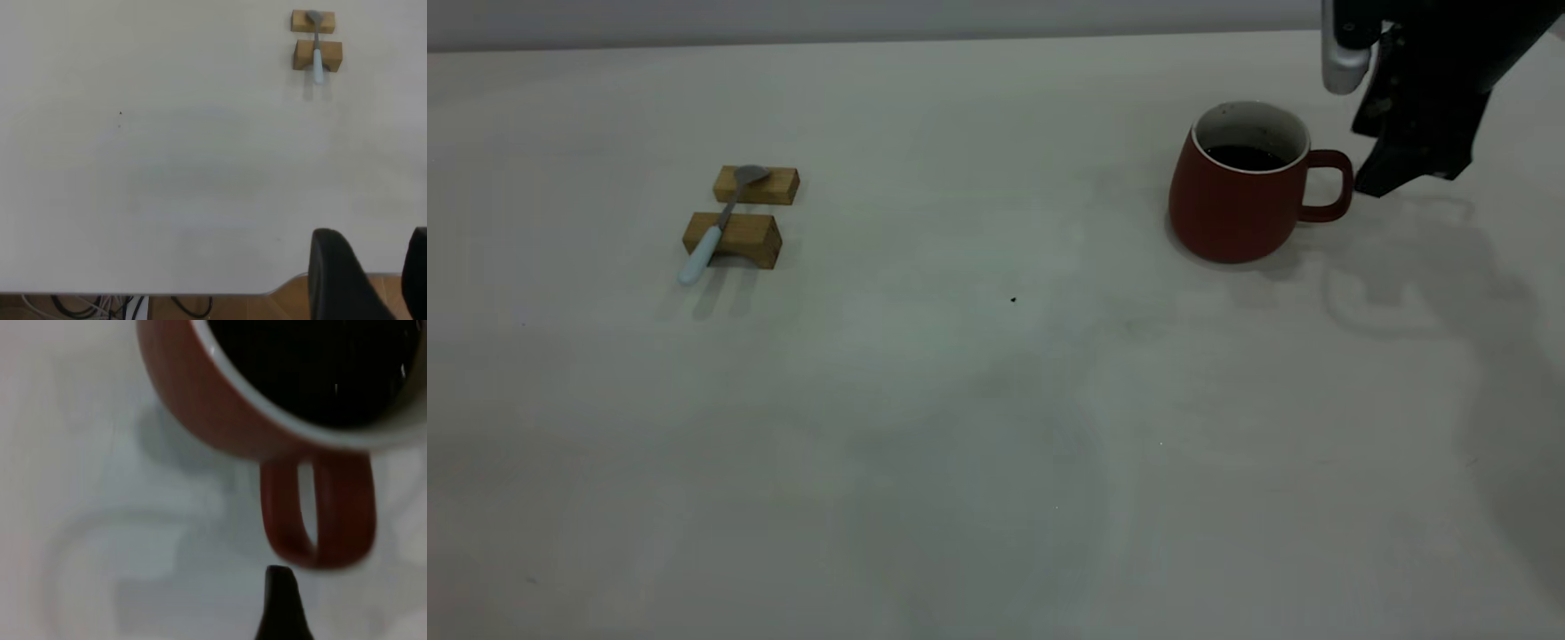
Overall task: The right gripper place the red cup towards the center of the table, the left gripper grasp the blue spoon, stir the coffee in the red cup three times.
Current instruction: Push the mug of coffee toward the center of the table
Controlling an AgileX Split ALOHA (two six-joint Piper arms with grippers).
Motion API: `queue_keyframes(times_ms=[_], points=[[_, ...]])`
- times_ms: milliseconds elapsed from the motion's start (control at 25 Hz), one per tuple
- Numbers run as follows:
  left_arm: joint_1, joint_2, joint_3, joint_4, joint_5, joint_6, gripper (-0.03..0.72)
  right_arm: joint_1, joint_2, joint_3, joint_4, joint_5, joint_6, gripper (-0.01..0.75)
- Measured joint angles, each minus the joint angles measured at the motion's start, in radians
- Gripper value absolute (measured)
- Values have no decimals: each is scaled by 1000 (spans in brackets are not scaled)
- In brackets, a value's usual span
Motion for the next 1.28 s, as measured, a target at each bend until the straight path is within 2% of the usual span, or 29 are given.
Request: queue_keyframes(times_ms=[400, 600, 920, 1280], points=[[0, 0, 0, 0, 0, 0, 318, 13, 71, -29, 297, 45, -285, 572], [0, 0, 0, 0, 0, 0, 318, 75, 83, -29, 407, 21, -360, 572], [0, 0, 0, 0, 0, 0, 318, 195, 92, -36, 467, -4, -367, 572], [0, 0, 0, 0, 0, 0, 318, 307, 147, -156, 595, -1, -369, 572]])
